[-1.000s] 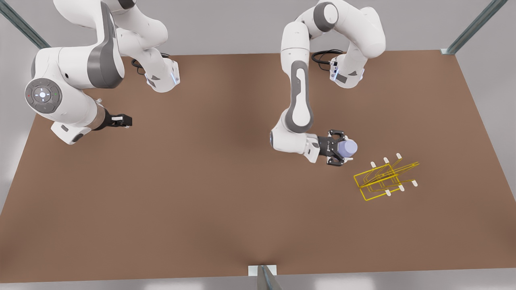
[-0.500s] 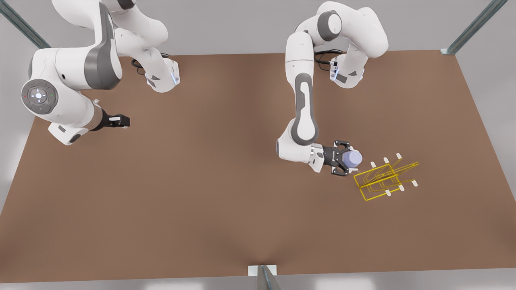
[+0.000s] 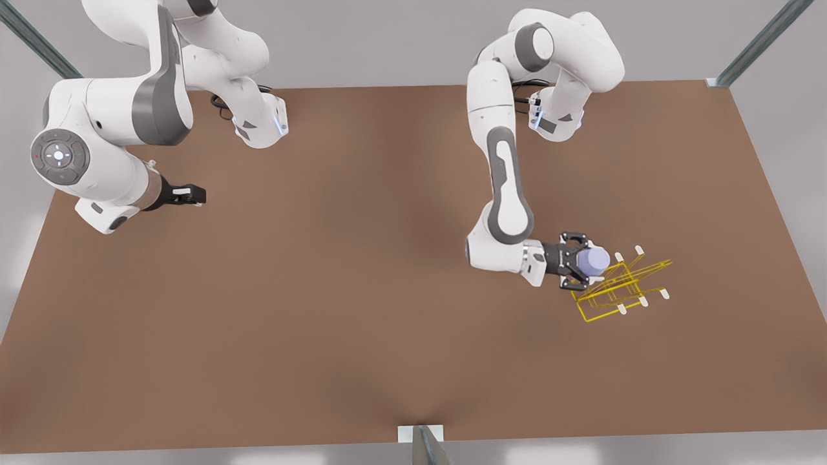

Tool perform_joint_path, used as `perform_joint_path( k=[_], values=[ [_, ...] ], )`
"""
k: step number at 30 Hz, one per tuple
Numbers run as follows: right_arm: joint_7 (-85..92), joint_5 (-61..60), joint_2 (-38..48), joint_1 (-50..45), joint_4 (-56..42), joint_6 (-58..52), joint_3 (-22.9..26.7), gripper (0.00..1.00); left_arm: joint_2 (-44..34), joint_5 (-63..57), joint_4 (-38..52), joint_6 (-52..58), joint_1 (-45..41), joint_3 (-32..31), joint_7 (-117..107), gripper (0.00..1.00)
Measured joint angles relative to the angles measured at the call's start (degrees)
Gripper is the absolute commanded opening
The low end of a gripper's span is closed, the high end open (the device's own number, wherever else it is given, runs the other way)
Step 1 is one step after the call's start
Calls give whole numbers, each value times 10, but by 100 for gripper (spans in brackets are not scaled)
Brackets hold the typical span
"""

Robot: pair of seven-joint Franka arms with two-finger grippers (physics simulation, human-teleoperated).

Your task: Place the cup on the cup holder

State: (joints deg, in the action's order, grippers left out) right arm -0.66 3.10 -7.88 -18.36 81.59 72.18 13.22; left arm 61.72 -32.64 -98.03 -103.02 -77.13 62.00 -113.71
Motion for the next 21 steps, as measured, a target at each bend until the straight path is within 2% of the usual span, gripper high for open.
perform_joint_path(
  k=[20, 21],
  values=[
    [5, 0, -1, -1, 0, 0, 0, 100, 9, -7, -65, -53, 20, -1, -9, 60],
    [5, 0, -1, -1, 0, 0, 0, 100, 8, -7, -65, -55, 20, -1, -9, 91]
  ],
)
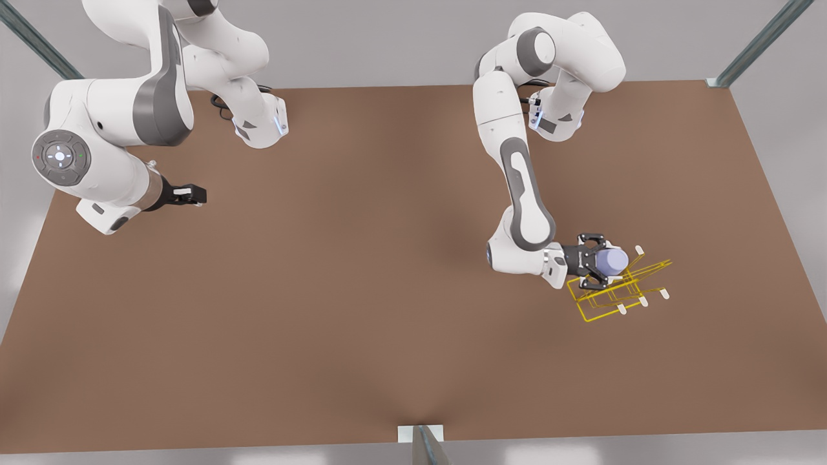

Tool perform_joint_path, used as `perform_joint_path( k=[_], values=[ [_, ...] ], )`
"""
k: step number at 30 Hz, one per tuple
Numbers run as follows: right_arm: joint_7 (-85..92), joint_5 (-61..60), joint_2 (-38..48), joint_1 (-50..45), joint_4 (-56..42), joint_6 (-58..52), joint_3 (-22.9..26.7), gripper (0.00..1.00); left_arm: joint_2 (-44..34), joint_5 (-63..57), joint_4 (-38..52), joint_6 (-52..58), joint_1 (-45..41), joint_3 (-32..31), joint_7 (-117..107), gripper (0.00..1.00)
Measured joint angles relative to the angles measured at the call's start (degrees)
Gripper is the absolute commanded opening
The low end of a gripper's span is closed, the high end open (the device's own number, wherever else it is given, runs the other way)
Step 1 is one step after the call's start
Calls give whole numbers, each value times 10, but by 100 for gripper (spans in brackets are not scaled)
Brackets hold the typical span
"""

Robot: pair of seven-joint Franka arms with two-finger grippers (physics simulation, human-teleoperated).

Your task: Place the cup on the cup holder

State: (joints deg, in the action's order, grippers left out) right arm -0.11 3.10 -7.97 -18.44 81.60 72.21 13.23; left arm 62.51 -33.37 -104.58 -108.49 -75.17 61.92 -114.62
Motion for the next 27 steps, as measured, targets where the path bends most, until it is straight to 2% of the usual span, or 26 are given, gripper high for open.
perform_joint_path(
  k=[1, 6, 10, 12, 14, 15, 16, 18, 19, 20, 22, 25, 27],
  values=[
    [0, 0, 0, 0, 0, 0, 0, 100, -1, -1, -1, -2, 0, 0, -1, 100],
    [1, 0, -1, 0, 1, 0, 0, 100, -27, -3, -3, -7, 1, 2, -2, 100],
    [1, 0, -1, 0, 1, 0, 0, 100, -150, 1, -6, 7, -12, 6, 11, 100],
    [1, 0, -1, 0, 1, 0, 0, 100, -241, 79, 65, 46, -23, 16, 47, 100],
    [1, 0, -1, 0, 1, 0, 0, 100, -270, 224, 198, 125, 6, 66, 129, 100],
    [2, 0, -1, 0, 1, 0, 0, 100, -285, 285, 246, 162, 36, 69, 181, 100],
    [2, 0, -1, 0, 1, 0, 0, 100, -322, 321, 281, 194, 100, 8, 237, 100],
    [2, 0, -1, 0, 1, 0, 0, 100, -400, 320, 315, 239, 352, -317, 340, 100],
    [2, 0, -1, 0, 1, 0, 0, 100, -424, 314, 316, 252, 472, -453, 387, 100],
    [2, 0, -1, 0, 1, 0, 0, 100, -441, 309, 305, 257, 551, -547, 425, 100],
    [2, 0, -1, 1, 1, 0, 0, 100, -451, 305, 313, 274, 606, -624, 493, 100],
    [2, 0, -1, 1, 0, 0, 0, 100, -423, 305, 405, 331, 617, -647, 580, 100],
    [2, 3, -1, 1, -4, 2, 0, 100, -418, 314, 427, 358, 616, -647, 630, 100]
  ],
)
